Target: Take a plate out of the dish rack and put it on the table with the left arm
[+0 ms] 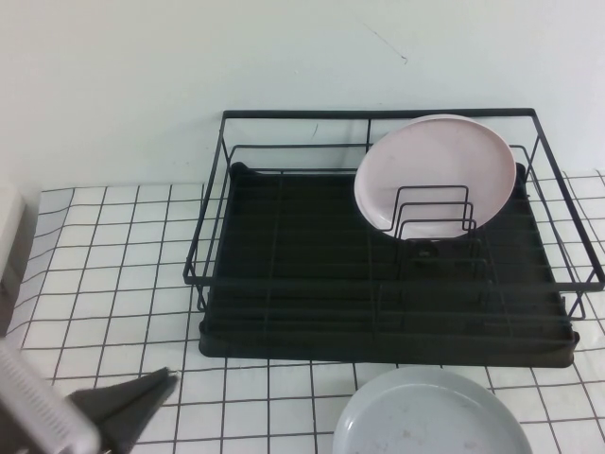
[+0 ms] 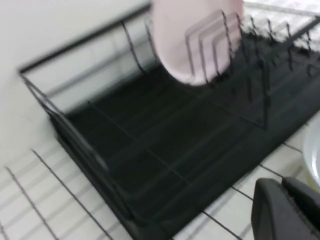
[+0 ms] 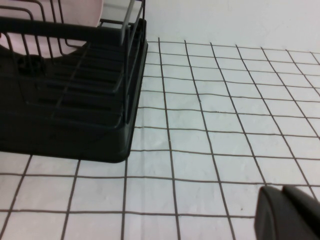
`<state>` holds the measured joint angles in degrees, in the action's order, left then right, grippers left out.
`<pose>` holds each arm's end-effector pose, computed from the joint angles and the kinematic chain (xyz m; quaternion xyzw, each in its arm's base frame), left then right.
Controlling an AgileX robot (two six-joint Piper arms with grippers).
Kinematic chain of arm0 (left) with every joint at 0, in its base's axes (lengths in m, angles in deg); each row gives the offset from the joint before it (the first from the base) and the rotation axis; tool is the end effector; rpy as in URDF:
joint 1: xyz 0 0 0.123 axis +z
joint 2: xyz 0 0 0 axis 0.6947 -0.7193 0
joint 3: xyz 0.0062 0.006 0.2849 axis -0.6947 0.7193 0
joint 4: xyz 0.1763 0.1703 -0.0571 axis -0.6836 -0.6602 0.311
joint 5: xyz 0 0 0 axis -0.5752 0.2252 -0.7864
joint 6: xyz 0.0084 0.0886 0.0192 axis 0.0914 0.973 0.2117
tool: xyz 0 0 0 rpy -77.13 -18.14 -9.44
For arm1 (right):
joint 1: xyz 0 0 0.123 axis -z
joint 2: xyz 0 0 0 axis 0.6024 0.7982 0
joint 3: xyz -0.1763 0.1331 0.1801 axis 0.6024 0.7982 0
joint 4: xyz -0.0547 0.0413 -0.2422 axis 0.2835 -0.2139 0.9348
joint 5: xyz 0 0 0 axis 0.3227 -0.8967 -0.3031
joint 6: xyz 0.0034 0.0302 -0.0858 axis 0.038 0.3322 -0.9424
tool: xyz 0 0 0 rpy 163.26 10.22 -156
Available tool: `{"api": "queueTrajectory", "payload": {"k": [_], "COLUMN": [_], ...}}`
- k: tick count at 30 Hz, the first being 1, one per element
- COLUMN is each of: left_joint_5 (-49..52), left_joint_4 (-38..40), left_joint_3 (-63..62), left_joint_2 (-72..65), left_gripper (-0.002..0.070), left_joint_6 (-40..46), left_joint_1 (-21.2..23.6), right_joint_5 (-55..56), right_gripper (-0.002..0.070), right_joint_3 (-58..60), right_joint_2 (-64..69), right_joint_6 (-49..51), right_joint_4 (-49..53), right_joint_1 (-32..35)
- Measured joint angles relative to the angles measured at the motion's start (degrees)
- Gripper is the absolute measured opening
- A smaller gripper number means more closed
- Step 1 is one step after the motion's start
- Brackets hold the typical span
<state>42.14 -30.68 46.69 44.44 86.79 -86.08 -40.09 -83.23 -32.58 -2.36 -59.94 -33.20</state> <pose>0.1060 -0.0883 0.2452 0.3069 0.7198 -0.1658 0.6002 0.0525 -0.0027 0.1754 -0.0322 0.7945 -0.0599 0.6034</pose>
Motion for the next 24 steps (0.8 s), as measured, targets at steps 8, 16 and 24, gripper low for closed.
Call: {"api": "queueTrajectory", "payload": {"k": [8,16,24], "left_joint_5": [-9.3,2.8,20.5], "left_joint_4": [-1.2,-5.8,-7.3], "left_joint_3": [14.4,15.4,15.4], "left_joint_2": [18.9,32.2,40.0], "left_gripper": [-0.0001,-0.0002,-0.0002], "left_joint_6": [-1.1,-9.5,-11.8], "left_joint_1": [6.4,29.1,39.9], "right_joint_5": [0.0,0.0,0.0], "right_gripper": [-0.0001,-0.0001,-0.0001], "right_joint_3": [0.0,0.0,0.0], "right_joint_2": [0.0,0.0,0.0], "right_joint_6": [0.0,0.0,0.0], "right_joint_4": [0.0,0.0,0.0], "right_joint_1": [0.0,0.0,0.0]}}
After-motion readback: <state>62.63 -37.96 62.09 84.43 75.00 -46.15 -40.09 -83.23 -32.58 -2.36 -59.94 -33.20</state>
